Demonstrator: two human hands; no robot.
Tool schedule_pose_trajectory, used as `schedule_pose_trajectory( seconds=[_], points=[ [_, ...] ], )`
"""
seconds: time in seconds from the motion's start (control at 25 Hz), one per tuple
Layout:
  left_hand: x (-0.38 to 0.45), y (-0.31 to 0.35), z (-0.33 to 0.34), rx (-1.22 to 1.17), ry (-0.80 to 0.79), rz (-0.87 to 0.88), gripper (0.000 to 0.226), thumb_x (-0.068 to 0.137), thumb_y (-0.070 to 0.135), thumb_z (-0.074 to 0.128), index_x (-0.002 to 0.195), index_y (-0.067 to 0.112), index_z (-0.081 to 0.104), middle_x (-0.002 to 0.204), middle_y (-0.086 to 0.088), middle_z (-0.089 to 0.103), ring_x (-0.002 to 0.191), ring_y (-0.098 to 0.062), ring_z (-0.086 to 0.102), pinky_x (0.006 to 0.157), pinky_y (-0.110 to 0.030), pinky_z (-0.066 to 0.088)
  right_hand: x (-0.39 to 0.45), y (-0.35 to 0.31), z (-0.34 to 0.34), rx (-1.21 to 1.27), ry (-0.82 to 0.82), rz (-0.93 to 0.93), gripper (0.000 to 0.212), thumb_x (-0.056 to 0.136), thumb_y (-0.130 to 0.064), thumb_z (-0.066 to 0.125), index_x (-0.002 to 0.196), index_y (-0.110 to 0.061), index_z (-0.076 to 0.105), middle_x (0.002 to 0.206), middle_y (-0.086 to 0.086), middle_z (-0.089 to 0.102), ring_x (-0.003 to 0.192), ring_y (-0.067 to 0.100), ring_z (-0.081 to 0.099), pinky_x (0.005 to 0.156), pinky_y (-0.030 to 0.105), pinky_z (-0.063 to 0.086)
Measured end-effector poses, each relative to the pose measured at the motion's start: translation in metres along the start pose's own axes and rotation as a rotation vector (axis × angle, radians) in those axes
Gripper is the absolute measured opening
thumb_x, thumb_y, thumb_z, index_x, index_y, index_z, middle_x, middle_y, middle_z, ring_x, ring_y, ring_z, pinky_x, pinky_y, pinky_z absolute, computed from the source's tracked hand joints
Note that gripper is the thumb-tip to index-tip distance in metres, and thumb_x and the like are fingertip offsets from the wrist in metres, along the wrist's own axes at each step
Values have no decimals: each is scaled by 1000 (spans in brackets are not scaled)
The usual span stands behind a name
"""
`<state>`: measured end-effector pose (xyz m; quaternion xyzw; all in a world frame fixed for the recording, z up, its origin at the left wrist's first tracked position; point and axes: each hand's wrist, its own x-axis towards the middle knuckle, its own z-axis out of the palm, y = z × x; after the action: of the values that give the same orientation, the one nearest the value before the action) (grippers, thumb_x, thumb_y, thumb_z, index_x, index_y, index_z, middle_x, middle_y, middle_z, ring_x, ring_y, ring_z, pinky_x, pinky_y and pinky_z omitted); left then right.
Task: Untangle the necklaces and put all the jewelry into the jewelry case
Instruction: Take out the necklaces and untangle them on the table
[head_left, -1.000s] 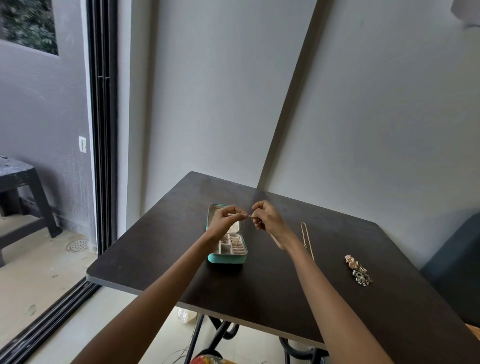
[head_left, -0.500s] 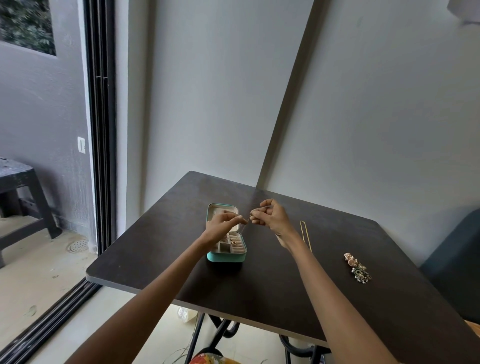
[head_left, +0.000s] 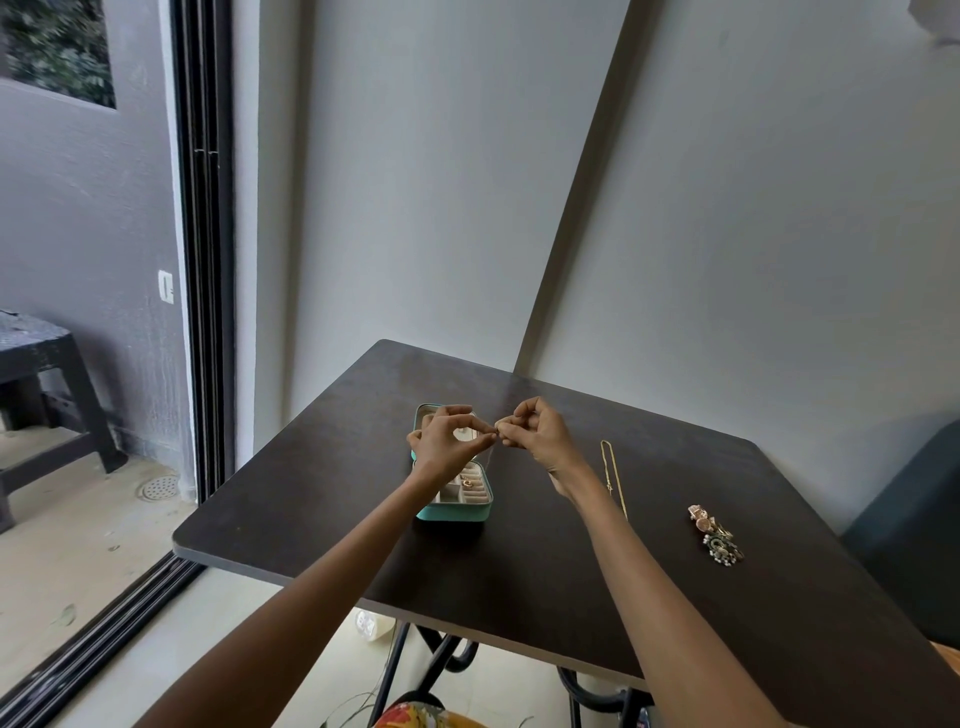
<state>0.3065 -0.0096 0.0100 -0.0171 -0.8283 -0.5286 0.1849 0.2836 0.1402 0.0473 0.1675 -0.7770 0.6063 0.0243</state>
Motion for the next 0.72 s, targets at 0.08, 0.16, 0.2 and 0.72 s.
schedule_pose_trajectory(
  seconds=[0.08, 0.16, 0.2, 0.72],
  points=[
    [0, -2, 0, -38, 10, -10, 13, 76, 38, 74, 70, 41, 62, 127, 8, 54, 124, -14, 42, 104, -50, 25, 0, 0, 1, 0, 0, -3, 22, 86, 1, 64, 87, -12, 45, 83, 10, 66, 72, 15, 64, 69, 23, 55],
    [1, -2, -1, -59, 2, -10, 17, 75, 37, 75, 66, 41, 61, 128, 7, 54, 124, -14, 43, 105, -53, 25, 0, 0, 1, -7, 4, -1, 23, 85, 0, 65, 87, -13, 46, 84, 11, 66, 72, 16, 64, 69, 24, 55],
    [2, -2, -2, -62, -8, -9, 18, 74, 37, 75, 64, 41, 61, 128, 8, 54, 124, -14, 44, 105, -53, 26, 0, 0, 1, -11, 7, 2, 24, 85, 0, 65, 87, -13, 46, 85, 12, 66, 72, 16, 64, 69, 24, 55],
    [0, -16, -12, -143, -1, -121, 21, 84, 26, 63, 64, 23, 59, 75, 11, 62, 78, -3, 56, 88, -34, 25, 1, -1, -7, 1, 185, 55, 23, 86, -1, 61, 83, -15, 43, 75, 7, 61, 65, 16, 59, 71, 29, 52]
  ],
)
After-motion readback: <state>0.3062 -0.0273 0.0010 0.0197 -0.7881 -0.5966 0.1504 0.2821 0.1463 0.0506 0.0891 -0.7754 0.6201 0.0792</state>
